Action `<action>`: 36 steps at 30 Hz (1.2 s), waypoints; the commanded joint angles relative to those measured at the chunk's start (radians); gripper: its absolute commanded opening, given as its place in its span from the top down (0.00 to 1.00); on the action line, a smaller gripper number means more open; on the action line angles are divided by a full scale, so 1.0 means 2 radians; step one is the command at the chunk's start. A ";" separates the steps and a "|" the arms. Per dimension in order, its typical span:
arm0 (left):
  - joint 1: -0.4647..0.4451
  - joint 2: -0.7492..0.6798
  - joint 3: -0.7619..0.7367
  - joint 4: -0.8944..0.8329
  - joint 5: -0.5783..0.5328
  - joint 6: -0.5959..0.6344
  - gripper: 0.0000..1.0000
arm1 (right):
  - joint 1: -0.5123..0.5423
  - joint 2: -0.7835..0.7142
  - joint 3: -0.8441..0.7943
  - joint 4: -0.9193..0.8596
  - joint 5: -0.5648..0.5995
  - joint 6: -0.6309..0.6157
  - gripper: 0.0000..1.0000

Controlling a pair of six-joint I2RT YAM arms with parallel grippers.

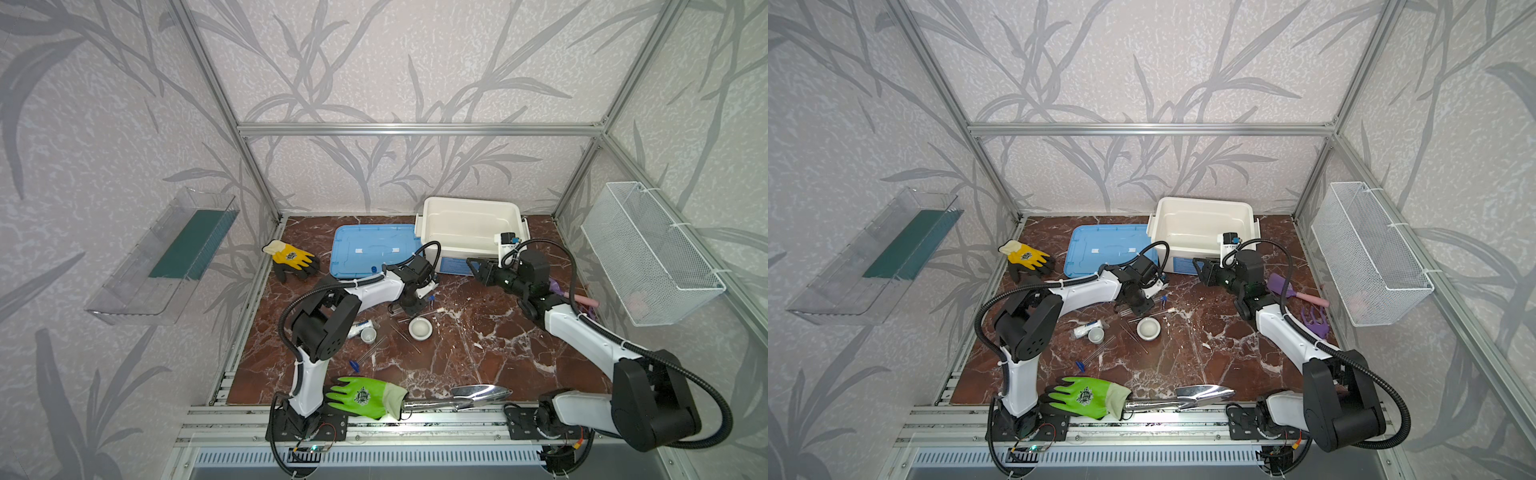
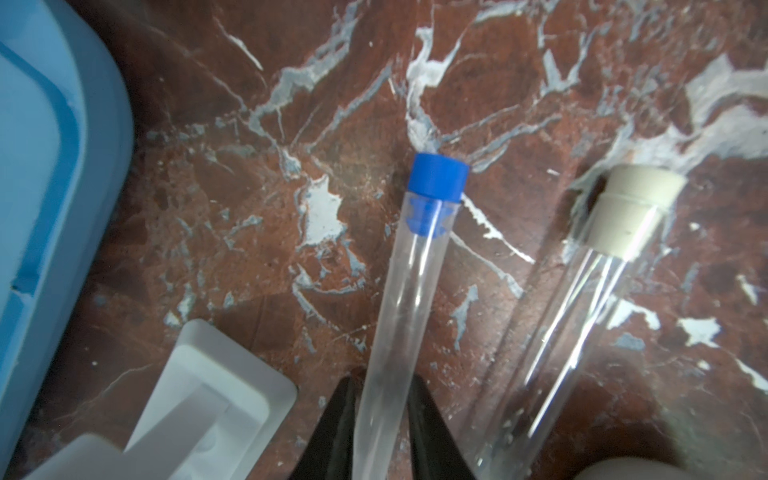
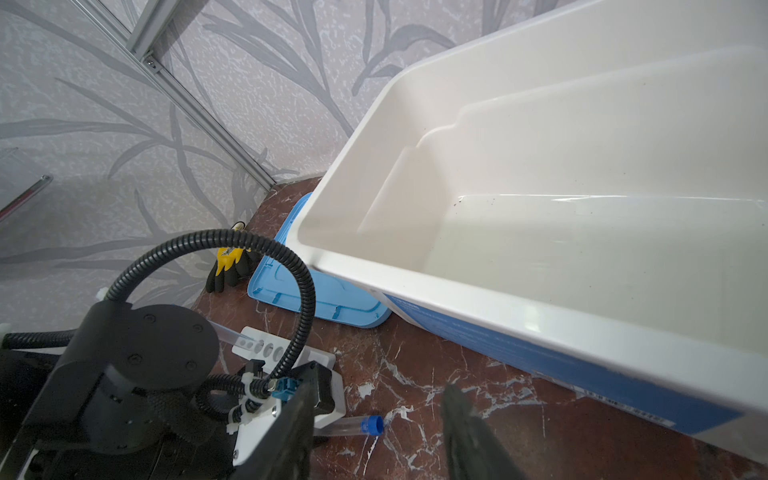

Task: Organize the chemistry lab equipment
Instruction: 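Grasp the second blue-capped tube with the left gripper and lift it upright, then hold the tube upright with the left gripper while the right gripper closes on its cap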

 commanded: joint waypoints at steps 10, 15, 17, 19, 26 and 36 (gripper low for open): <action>0.002 -0.029 0.011 -0.005 0.019 0.000 0.81 | -0.004 0.000 -0.002 -0.001 -0.010 0.004 0.50; 0.002 -0.053 -0.001 0.010 0.022 -0.007 0.82 | -0.004 -0.004 0.002 -0.018 -0.021 0.006 0.50; 0.002 -0.061 -0.006 0.013 0.022 -0.011 0.82 | -0.004 -0.004 0.005 -0.031 -0.030 0.007 0.50; 0.001 -0.075 -0.011 0.012 0.023 -0.012 0.82 | -0.004 -0.004 0.012 -0.047 -0.048 0.003 0.50; 0.002 -0.167 -0.062 0.042 0.027 -0.025 0.82 | -0.003 0.004 0.067 -0.159 -0.122 -0.042 0.49; 0.001 -0.309 -0.181 0.151 0.046 -0.076 0.82 | 0.056 0.023 0.190 -0.325 -0.138 -0.117 0.45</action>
